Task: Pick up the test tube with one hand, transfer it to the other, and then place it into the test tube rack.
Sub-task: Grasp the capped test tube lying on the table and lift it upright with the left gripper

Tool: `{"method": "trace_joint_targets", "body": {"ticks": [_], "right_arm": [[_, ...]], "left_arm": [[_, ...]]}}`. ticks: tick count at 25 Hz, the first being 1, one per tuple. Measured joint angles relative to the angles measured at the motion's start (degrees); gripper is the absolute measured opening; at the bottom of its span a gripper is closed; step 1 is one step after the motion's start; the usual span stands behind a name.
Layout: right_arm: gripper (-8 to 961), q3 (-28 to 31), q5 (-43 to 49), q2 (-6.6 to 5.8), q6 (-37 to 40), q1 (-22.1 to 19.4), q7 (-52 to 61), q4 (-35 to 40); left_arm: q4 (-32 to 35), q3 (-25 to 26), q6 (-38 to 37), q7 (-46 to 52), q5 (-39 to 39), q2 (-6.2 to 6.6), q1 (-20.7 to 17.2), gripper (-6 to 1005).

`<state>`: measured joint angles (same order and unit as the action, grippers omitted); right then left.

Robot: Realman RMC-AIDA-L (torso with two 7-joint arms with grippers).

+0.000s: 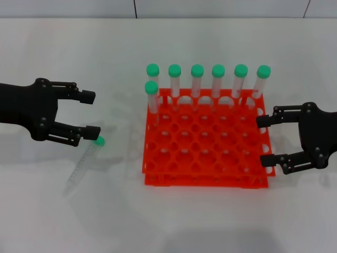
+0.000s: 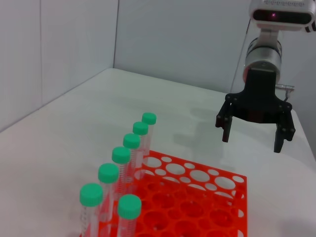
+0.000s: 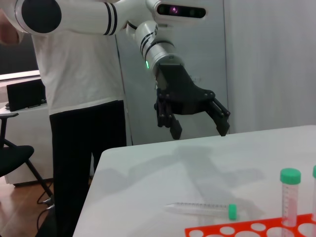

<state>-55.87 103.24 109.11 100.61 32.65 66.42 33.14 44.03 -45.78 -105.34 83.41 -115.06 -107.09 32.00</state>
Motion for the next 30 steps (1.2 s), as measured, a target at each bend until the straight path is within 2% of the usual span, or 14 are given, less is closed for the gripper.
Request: {"method": "trace_joint_targets", "body": {"ticks": [14, 18, 23, 25, 27, 28, 29, 30], "right_arm": [[789, 0.1, -0.1, 0.06, 0.1, 0.0, -0.1, 0.1], [789, 2.3, -0.1, 0.04, -0.1, -0.3, -0.4, -0.1], [789, 5.1, -0.1, 0.02, 0.7, -1.6, -1.6, 0.1], [789, 6.0, -0.1, 0.01, 0.9, -2.3, -2.2, 0.3], [789, 7.0, -0.1, -0.01, 0.9, -3.0, -3.0, 0.3], [789, 7.4, -0.1, -0.02, 0.9, -3.3, -3.3, 0.3], [789, 7.7, -0.1, -0.01, 0.9, -3.4, -3.7, 0.3], [788, 7.9, -0.1, 0.00, 1.0, -3.6, -4.0, 0.3]], "left_arm": [[-0.2, 0.2, 1.0, 1.5, 0.0, -0.57, 0.0, 871], [2.8, 0.5, 2.6, 10.5, 0.5, -1.58, -0.3, 870], [13.5, 0.4, -0.9, 24.2, 0.4, -3.02, -2.4, 870], [17.3, 0.2, -3.6, 29.4, 0.0, -2.85, -2.5, 870], [20.1, -0.4, -5.7, 36.0, -0.7, -2.04, -2.0, 869], [20.1, -0.4, -5.7, 36.0, -0.7, -2.04, -2.0, 869], [22.3, -1.5, -6.3, 43.2, -2.3, -0.64, -1.4, 869], [22.6, -1.8, -6.3, 44.6, -2.9, -0.32, -1.2, 869]]}}
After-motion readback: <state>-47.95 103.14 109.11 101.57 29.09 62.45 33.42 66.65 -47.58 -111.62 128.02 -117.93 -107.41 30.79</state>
